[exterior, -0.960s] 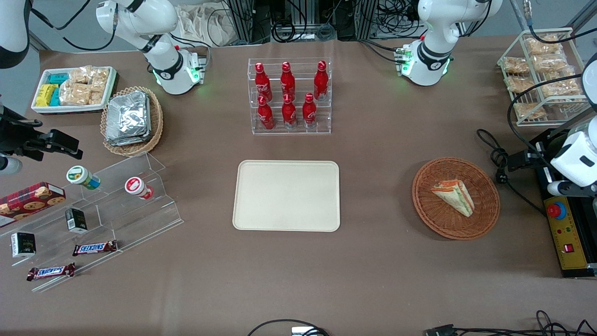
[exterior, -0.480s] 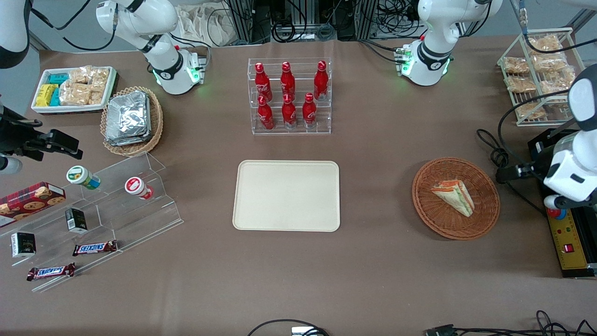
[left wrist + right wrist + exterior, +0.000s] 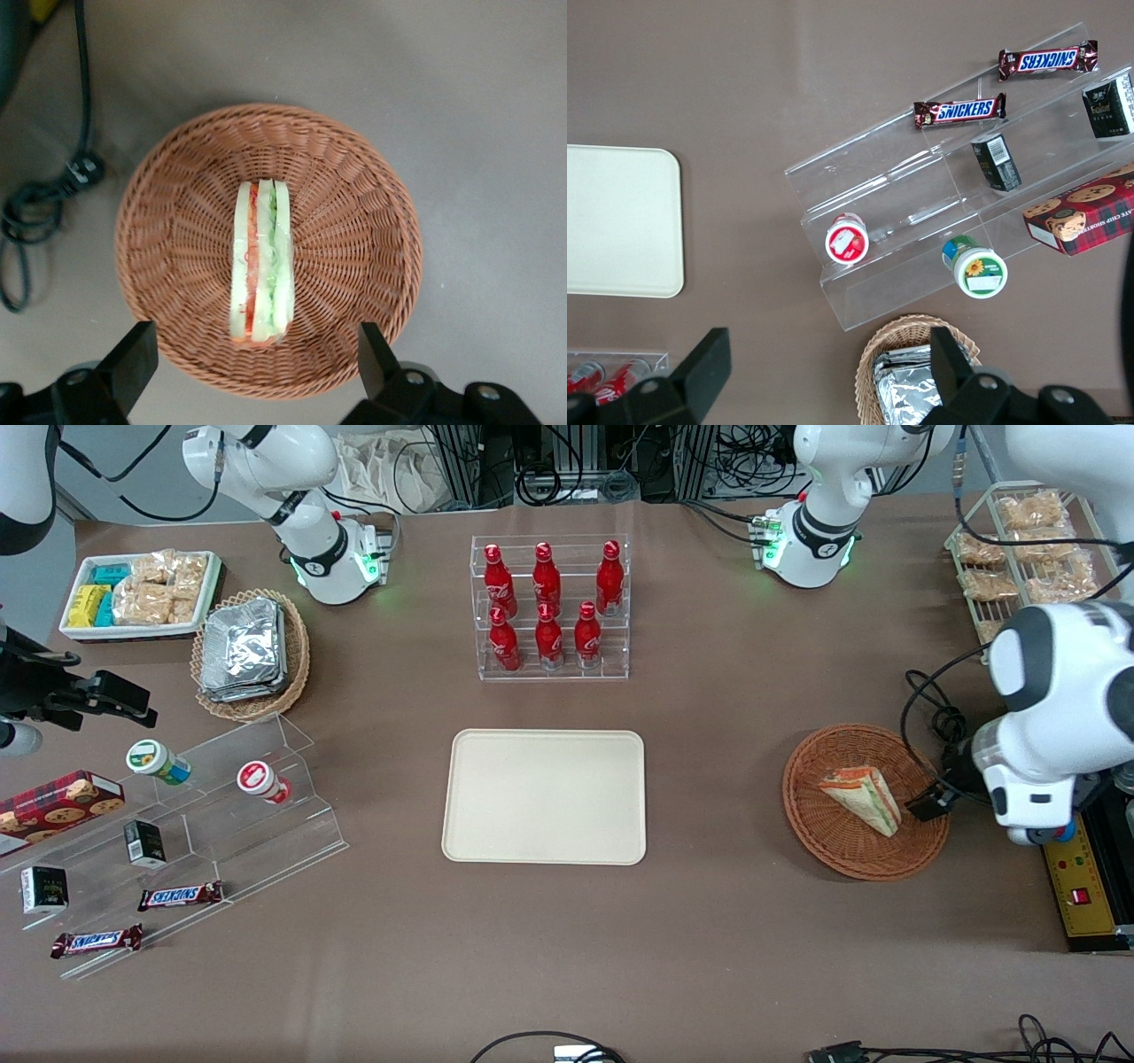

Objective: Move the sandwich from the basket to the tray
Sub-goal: 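Lower the left gripper and close it on the wrapped sandwich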

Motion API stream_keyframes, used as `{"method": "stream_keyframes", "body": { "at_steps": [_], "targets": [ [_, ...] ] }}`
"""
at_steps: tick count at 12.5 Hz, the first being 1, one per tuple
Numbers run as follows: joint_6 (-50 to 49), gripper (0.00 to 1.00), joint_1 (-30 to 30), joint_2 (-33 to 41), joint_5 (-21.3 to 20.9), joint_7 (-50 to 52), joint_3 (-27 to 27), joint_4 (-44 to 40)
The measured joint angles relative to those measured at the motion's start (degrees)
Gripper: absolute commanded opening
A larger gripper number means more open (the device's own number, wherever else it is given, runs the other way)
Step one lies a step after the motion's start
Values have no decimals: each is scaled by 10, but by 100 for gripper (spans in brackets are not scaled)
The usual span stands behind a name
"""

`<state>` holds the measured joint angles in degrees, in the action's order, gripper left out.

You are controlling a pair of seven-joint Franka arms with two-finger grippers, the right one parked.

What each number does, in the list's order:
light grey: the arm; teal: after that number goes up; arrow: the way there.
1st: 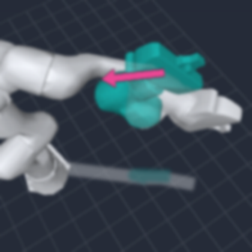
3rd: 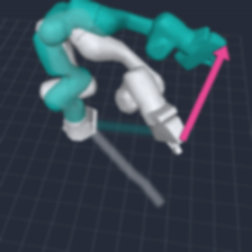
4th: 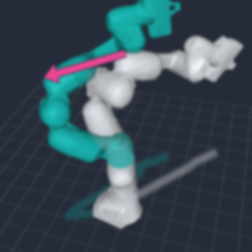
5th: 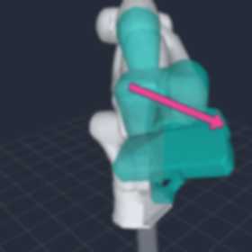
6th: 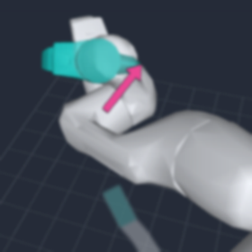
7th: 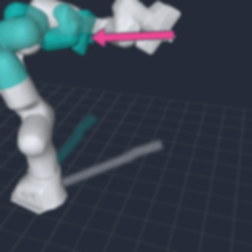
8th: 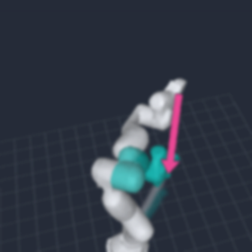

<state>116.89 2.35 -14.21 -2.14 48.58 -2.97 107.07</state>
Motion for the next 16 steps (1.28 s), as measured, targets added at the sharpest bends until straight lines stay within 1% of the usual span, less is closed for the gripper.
{"method": "stream_keyframes", "body": {
  "at_steps": [2,4,10,11,12,13,14,16],
  "targets": [
    [65,100,0,-2,0,26,-3,58],
    [93,100,0,-5,0,32,-3,97],
    [100,100,0,-43,0,34,-3,111],
    [108,92,0,-51,0,35,-3,111],
    [119,54,1,-58,0,35,-3,111],
    [129,11,1,-65,0,35,-3,111],
    [136,0,1,-70,0,35,-3,111],
    [140,0,1,-73,0,35,-3,108]
  ]
}}
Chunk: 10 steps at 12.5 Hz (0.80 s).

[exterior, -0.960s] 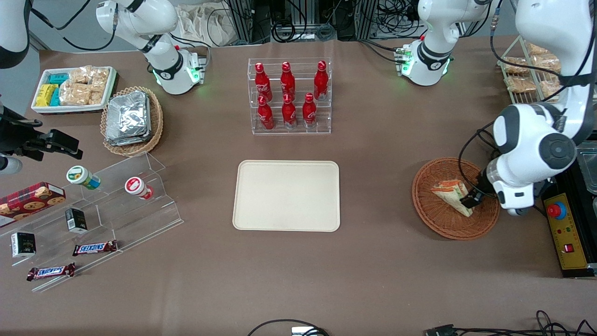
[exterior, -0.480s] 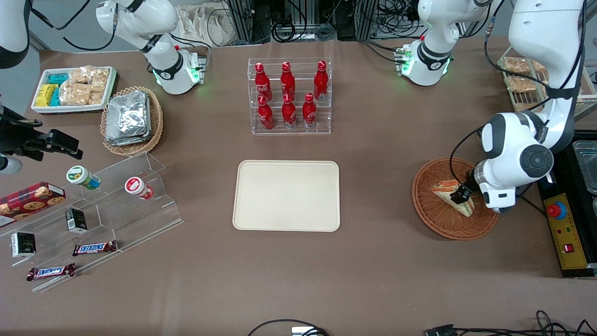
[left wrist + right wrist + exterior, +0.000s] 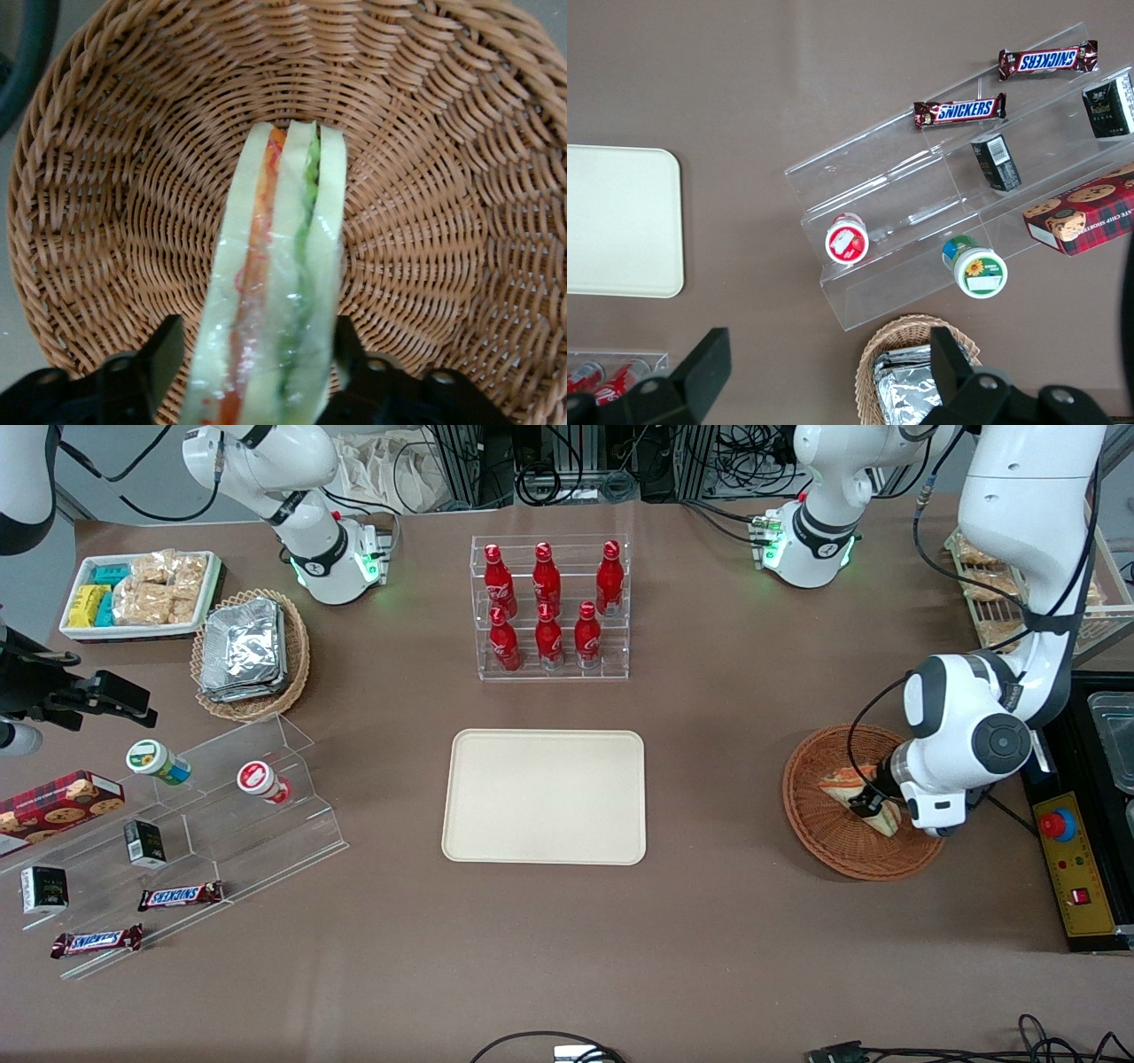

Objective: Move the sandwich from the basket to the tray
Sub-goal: 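Lower the left gripper and close it on the wrapped sandwich, then lift the sandwich out of the basket and carry it toward the tray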

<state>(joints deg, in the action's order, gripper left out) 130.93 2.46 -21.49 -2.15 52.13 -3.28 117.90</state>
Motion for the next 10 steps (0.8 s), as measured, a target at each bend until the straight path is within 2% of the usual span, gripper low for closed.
{"method": "stream_keyframes", "body": {
  "at_steps": [2,6,8,10],
  "targets": [
    [-9,0,0,1,0,0,0,-21],
    [-148,0,-1,7,0,-2,-12,-140],
    [-216,0,-1,10,-1,-17,-43,-209],
    [-233,0,-4,10,0,-59,-90,-251]
  ]
}}
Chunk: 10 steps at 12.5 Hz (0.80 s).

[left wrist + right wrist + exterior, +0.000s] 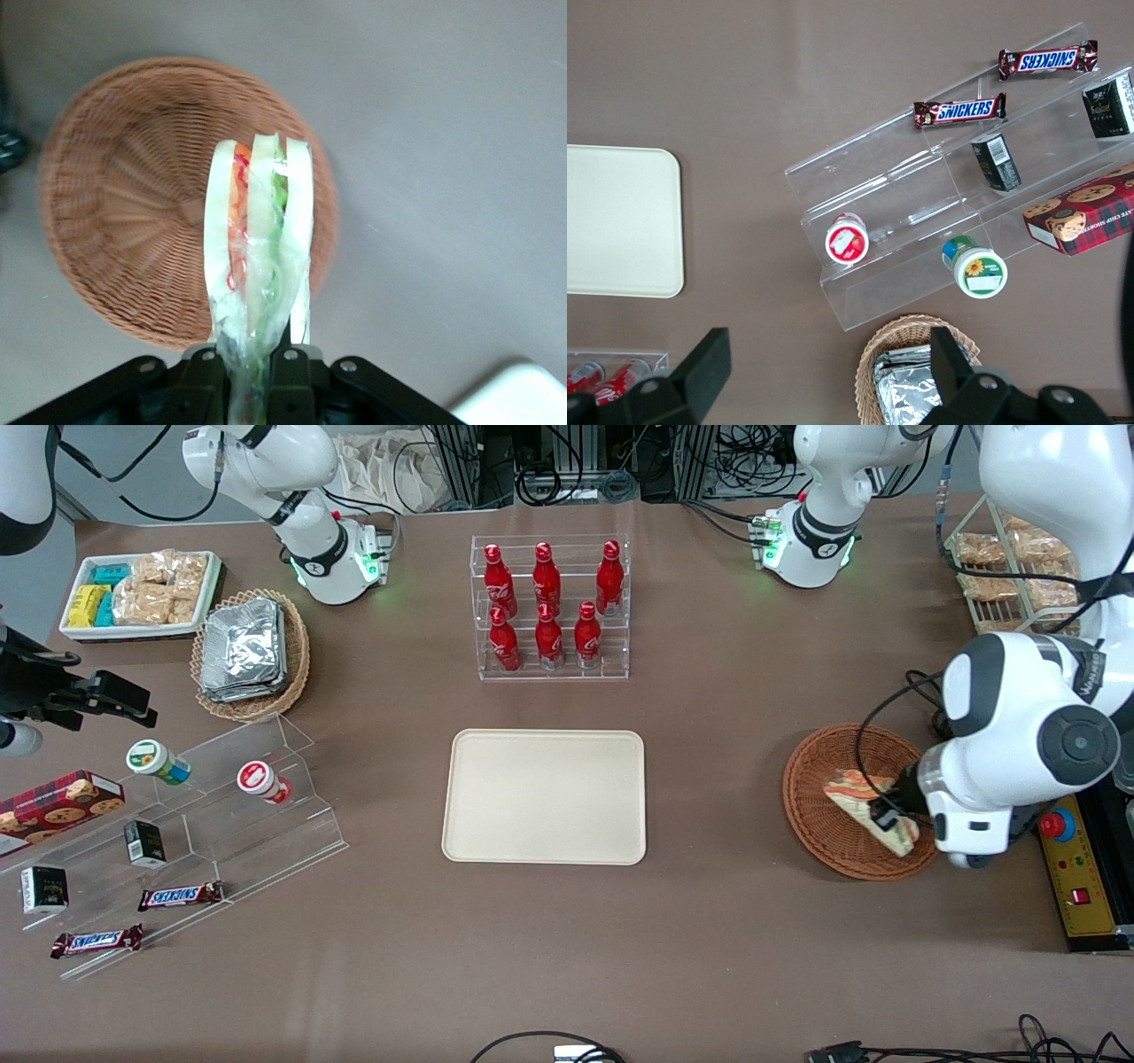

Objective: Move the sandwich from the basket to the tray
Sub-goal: 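Lift the sandwich out of the basket and carry it toward the tray, then lower the sandwich onto the cream tray and open the left gripper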

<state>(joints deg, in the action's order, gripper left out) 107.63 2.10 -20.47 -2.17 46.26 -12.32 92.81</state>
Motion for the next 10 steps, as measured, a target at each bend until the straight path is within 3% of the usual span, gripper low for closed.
{"method": "stream_keyframes", "body": {
  "at_steps": [3,8,10],
  "targets": [
    [1,0,-26,-26,0,-27,-78,-36],
    [61,0,-182,-148,-30,-26,-90,-85],
    [63,0,-227,-185,-72,-26,-90,-87]
  ]
}}
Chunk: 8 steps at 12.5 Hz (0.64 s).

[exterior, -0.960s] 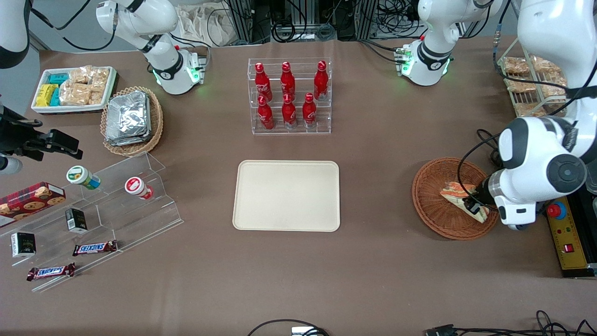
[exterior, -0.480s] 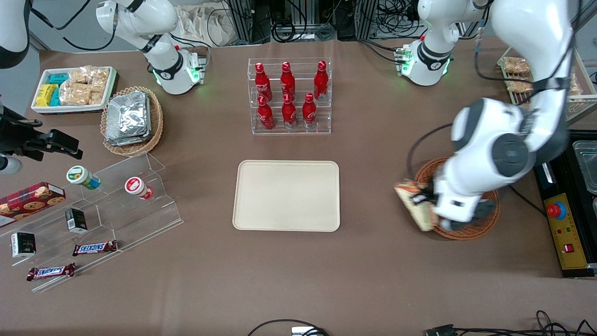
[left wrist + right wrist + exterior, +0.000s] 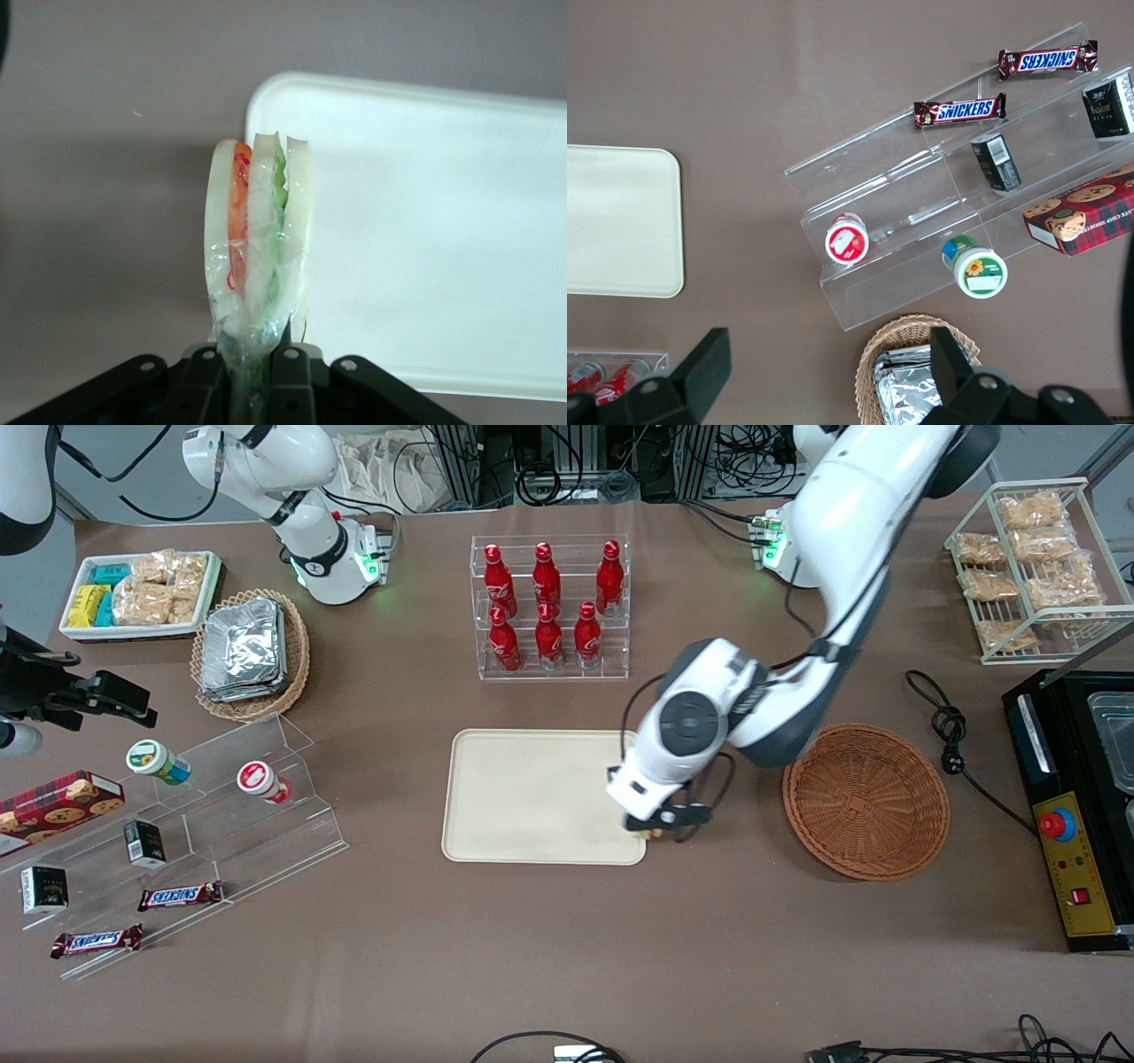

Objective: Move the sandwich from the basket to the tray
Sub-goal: 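Lower the sandwich onto the cream tray and open the left gripper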

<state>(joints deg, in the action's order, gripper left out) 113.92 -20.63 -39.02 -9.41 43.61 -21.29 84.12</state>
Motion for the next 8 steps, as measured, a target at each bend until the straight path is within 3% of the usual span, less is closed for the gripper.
{"method": "stream_keyframes", "body": {
  "at_steps": [1,2,3,8],
  "targets": [
    [0,0,-19,-18,-21,1,0,-1],
    [1,36,-32,-36,-33,2,1,-3],
    [4,99,-37,-49,-38,2,1,-8],
    [5,100,-29,-48,-40,16,6,-57]
  ]
}}
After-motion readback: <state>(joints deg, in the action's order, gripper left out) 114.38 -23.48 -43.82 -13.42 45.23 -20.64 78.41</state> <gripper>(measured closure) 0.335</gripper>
